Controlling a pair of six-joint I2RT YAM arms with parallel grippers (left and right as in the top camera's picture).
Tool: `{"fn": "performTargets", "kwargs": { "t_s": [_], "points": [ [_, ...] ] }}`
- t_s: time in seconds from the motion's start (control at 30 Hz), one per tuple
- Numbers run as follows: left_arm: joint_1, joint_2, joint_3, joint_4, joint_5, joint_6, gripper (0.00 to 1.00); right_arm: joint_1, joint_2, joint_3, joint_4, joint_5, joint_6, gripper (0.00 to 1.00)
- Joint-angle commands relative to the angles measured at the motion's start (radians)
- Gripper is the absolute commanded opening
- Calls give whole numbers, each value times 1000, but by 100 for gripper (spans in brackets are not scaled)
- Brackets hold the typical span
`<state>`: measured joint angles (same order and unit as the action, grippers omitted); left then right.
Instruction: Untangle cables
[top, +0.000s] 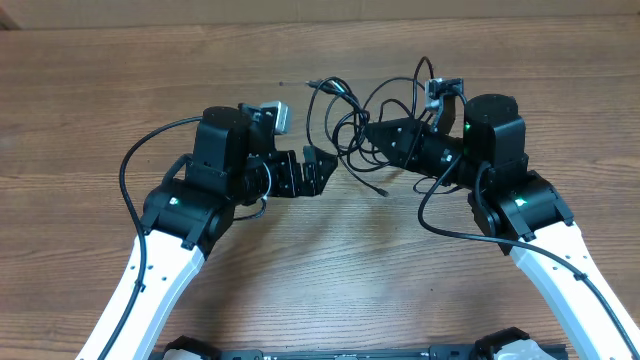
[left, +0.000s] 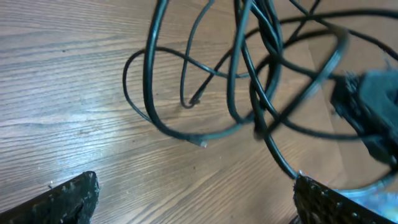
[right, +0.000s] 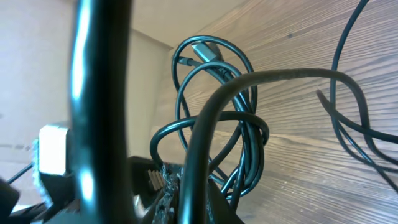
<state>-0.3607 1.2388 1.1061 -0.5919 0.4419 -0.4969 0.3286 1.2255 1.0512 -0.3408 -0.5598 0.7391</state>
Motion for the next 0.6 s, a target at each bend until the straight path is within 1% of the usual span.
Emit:
{"fn": "performTargets", "kwargs": {
  "t_s": [0.0, 0.3, 0.43, 0.5, 0.57],
  "points": [
    [-7, 21, 19, 19, -30, -62, 100, -4, -34, 29, 21, -51, -3, 4],
    [-34, 97, 19, 135, -16, -114, 100, -4, -34, 29, 17, -72, -4, 4],
    [-52, 117, 19, 175, 7, -113, 99, -4, -34, 29, 10, -71, -5, 4],
    [-52, 117, 19, 183, 7, -113, 90, -4, -34, 29, 2, -70, -8, 4],
    [-52, 117, 19, 192, 9, -113, 71, -4, -34, 29, -11, -69, -8, 4]
  ]
}}
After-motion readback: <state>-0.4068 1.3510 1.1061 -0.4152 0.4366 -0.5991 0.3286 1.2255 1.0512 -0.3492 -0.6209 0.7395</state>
